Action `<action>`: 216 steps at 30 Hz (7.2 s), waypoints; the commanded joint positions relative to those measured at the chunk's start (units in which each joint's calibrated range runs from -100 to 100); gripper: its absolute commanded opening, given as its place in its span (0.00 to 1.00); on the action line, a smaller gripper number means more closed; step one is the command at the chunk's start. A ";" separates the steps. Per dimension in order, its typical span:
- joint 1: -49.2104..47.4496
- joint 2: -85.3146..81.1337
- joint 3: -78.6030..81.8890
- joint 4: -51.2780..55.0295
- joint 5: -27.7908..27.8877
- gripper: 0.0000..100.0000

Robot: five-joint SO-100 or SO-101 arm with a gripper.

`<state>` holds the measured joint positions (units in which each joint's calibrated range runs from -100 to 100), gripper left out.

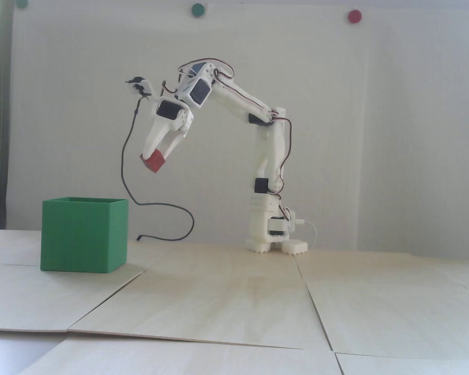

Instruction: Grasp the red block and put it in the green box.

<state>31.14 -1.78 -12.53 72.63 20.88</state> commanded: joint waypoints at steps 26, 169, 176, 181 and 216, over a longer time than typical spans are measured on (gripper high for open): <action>-4.97 -2.36 -16.84 -4.59 -2.56 0.02; -40.75 -33.94 17.95 9.92 33.20 0.02; -42.28 -56.76 65.42 -23.30 32.01 0.03; -43.08 -74.76 92.75 -33.76 32.06 0.03; -43.57 -97.03 110.58 4.02 31.54 0.02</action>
<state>-12.19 -97.84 97.31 74.79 52.74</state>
